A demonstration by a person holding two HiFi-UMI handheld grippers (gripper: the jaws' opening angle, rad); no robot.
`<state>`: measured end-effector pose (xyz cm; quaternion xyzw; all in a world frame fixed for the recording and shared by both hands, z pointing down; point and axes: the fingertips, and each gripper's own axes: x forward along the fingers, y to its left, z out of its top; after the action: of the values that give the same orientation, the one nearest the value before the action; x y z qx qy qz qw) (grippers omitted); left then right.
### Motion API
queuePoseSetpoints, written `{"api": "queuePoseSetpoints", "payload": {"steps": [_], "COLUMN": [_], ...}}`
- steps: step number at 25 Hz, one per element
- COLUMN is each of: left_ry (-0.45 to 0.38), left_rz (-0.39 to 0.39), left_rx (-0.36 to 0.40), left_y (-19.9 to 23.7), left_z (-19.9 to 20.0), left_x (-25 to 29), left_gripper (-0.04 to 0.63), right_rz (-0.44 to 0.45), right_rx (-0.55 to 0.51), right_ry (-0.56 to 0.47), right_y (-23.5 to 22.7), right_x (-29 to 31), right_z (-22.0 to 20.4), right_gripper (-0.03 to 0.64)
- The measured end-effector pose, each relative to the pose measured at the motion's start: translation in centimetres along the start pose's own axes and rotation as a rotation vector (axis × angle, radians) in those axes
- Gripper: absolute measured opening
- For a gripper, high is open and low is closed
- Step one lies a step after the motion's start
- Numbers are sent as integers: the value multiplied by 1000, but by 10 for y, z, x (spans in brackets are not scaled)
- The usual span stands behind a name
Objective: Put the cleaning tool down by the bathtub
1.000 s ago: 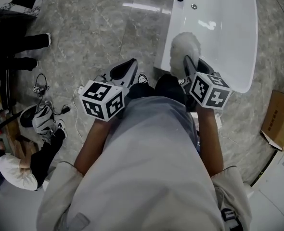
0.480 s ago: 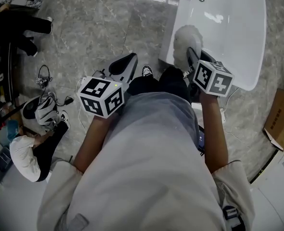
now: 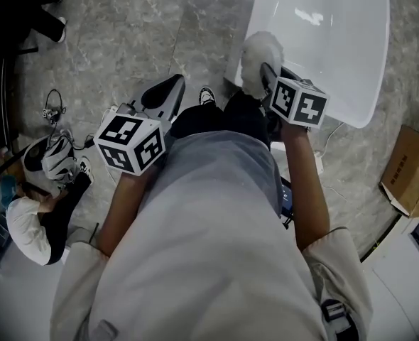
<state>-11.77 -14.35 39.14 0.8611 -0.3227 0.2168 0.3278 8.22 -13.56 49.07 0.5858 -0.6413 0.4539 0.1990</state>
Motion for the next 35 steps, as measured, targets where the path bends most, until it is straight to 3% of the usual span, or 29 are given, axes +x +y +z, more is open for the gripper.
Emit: {"api": "queuePoseSetpoints", "payload": {"steps": [18,23,27,35], "left_ry": [20,27,33,57], "left_rz": [38,71,65,102], "left_rx": [1,46,-11,-38], "left_y": [1,3,6,12], "left_z": [-6,-6,-12,-26], "left_x": [-6,-10,-11,-18], "left_gripper": [5,5,5,5], "right_rz": [-39,-52,-54,-59], "right_rx": [55,77,87,110], "right_ry": [85,110,135,179], "right_y": [-28,-36,-40,-48], "right_x": [39,51,62,82], "right_z": [-32,-45,-54,-73], "right_gripper": [78,78,78,78]}}
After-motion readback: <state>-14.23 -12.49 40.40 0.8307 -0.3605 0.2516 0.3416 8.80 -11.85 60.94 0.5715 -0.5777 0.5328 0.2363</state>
